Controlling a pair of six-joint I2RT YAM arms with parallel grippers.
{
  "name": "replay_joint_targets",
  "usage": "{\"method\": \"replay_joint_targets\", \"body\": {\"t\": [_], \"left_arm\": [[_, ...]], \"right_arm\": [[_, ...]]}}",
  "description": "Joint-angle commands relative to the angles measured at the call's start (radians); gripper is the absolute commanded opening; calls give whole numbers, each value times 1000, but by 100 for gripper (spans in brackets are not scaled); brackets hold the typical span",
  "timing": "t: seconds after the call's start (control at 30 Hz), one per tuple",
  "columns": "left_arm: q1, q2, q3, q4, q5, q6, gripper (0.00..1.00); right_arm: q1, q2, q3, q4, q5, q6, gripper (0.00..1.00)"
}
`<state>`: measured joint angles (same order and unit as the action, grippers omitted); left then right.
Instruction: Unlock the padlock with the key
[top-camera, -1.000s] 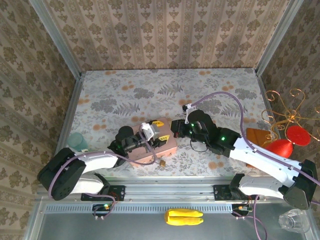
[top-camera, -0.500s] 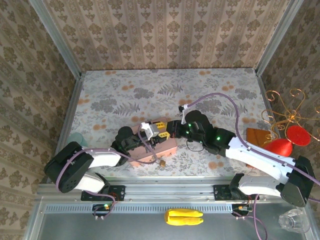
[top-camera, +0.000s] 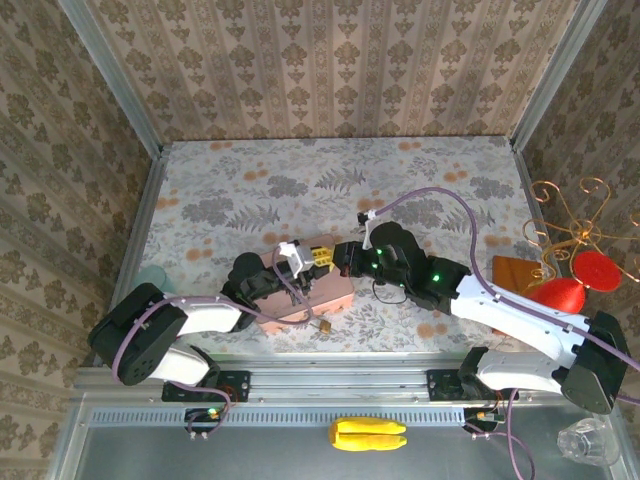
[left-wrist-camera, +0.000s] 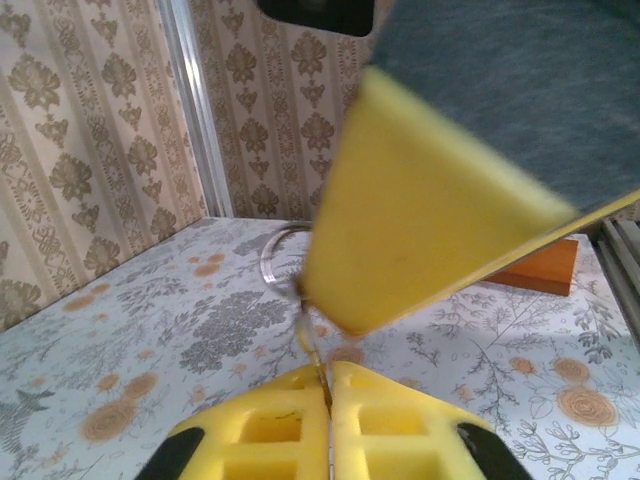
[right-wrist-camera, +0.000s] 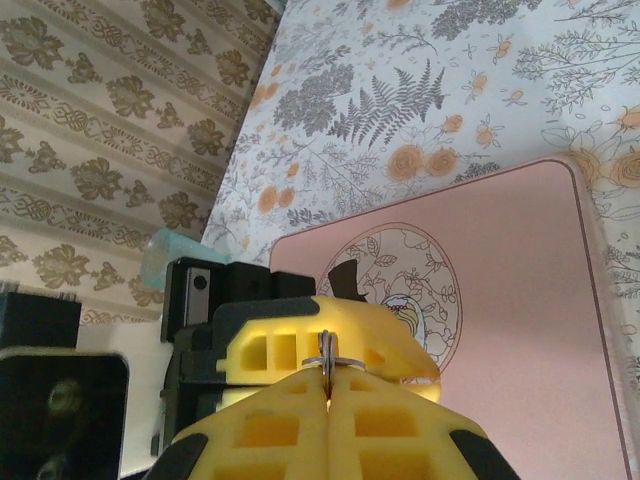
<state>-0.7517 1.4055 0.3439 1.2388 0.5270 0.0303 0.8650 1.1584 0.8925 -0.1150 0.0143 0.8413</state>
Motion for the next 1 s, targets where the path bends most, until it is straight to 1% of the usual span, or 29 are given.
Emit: {"method": "replay_joint_targets", "body": {"t": [0.0,0.07,0.13,0.23,0.3,0.33,0.37,0.4,0.47,0.57,0.67,0.8,0.87,0.9,0.97], "left_arm": [[8,-21,9,44,41,-13,1],[11,-23,8,42,31,-10,0],[19,-34,-2,41,-2,-1,0],[36,-67,-20,15,-39,44,0],[39,-102,-7,-85,-55,107,0],[37,-122,12,-164,-75,144,0],[36,-139,28,-249,-92,180,0],[29,-157,43,-324,-119,224,0],[16,-186,59,-417,-190,305,0],[13,-214,84,-516,-254,384,0],[1,-224,126,-633,-301,467,0],[-11,-224,159,-733,-305,561,0],[-14,-226,160,-759,-290,598,0],[-15,-227,157,-764,-279,615,0],[-25,-232,124,-748,-218,716,0]], "right_arm": [[2,-14,-25,12,37,18,0],[2,-27,-36,14,55,26,0],[1,-40,-45,5,77,31,0],[-6,-55,-57,-6,93,40,5],[-9,-67,-66,-12,99,45,13],[-10,-75,-71,-15,102,49,19],[-13,-82,-76,-19,104,53,23],[-17,-90,-81,-20,104,56,26],[-27,-107,-92,-24,102,66,32],[-40,-136,-112,-30,102,83,38],[-58,-164,-137,-15,88,107,40],[-81,-176,-156,8,36,135,40],[-96,-177,-170,34,0,158,43],[-103,-175,-176,45,-17,173,44],[-121,-164,-189,53,-51,230,46]]}}
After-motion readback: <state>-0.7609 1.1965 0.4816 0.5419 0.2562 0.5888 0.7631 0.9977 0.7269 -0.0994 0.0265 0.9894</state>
